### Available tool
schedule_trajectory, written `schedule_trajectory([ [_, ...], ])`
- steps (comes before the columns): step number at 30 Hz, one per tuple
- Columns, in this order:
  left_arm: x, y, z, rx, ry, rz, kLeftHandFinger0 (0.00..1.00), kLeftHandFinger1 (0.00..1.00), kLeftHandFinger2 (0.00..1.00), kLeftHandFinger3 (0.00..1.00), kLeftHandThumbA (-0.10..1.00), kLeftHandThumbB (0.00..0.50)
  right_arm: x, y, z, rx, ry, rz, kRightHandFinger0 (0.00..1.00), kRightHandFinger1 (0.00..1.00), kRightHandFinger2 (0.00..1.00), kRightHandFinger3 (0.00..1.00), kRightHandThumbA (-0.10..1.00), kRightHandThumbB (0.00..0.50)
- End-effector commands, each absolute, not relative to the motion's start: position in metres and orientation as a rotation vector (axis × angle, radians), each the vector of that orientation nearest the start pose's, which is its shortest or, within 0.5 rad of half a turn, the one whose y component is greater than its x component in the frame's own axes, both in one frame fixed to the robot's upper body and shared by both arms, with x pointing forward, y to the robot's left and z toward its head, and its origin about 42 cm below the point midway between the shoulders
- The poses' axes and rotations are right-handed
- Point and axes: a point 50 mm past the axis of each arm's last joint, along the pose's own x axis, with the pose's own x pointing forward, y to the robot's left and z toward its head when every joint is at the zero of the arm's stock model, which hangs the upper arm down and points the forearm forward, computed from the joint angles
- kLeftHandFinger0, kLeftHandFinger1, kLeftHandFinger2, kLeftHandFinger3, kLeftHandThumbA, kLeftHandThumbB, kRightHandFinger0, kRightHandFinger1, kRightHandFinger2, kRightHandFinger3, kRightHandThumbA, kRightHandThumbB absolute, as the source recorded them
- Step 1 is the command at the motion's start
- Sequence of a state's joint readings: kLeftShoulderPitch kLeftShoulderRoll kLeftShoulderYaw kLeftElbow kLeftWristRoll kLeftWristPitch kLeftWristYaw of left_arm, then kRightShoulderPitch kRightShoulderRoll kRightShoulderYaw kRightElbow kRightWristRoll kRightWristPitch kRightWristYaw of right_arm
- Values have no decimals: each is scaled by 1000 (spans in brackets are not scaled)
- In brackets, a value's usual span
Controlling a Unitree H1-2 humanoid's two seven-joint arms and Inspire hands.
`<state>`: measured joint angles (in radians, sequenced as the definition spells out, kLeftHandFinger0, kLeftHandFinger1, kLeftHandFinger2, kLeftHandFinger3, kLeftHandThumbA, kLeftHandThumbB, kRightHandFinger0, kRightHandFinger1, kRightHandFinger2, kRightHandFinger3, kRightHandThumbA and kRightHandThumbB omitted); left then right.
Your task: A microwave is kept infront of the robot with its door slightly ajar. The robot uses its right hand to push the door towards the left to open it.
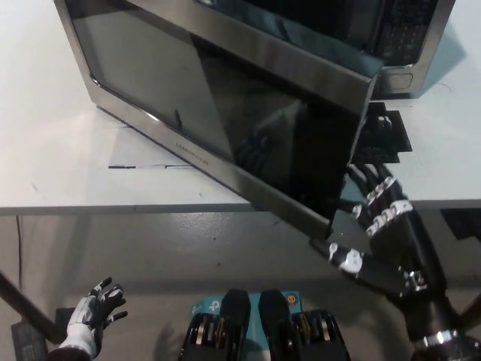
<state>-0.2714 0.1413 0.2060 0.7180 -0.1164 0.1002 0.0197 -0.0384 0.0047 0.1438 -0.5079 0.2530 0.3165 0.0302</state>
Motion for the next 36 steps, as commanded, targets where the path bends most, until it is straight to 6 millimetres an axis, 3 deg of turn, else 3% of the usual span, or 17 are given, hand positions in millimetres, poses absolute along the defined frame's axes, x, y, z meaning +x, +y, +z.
schedule_trajectory([
  [1,343,314,1,-39,478,231,842,856,926,953,385,140,250,-150,220,267,-198,387,739,966,1000,1000,1000,233],
  [4,344,312,2,-36,480,228,825,853,926,964,390,142,236,-154,217,251,-177,393,748,978,1000,1000,1000,227],
  [9,345,314,1,-27,476,232,809,834,894,937,381,135,219,-159,211,250,-167,414,681,938,1000,1000,1000,202],
  [19,345,312,0,-31,470,220,817,844,913,961,390,111,224,-171,211,232,-173,390,722,984,1000,1000,1000,229],
  [25,343,312,-1,-36,472,226,816,838,901,947,387,128,221,-179,210,228,-170,370,726,981,1000,1000,1000,242],
  [29,344,311,0,-33,472,225,803,830,897,937,389,131,219,-198,210,174,-168,324,720,979,1000,1000,1000,246],
  [31,344,311,-1,-22,470,216,829,846,907,949,409,123,220,-213,208,156,-171,249,698,972,1000,1000,938,274],
  [34,343,311,-1,-29,467,221,840,849,897,942,405,123,223,-231,210,110,-202,171,723,976,1000,1000,834,256],
  [35,343,311,-1,-35,472,229,818,828,872,921,390,117,231,-260,201,98,-206,27,694,896,939,989,739,232],
  [36,343,311,-2,-32,474,229,815,825,870,917,390,116,233,-268,197,109,-204,6,695,893,934,989,718,218],
])
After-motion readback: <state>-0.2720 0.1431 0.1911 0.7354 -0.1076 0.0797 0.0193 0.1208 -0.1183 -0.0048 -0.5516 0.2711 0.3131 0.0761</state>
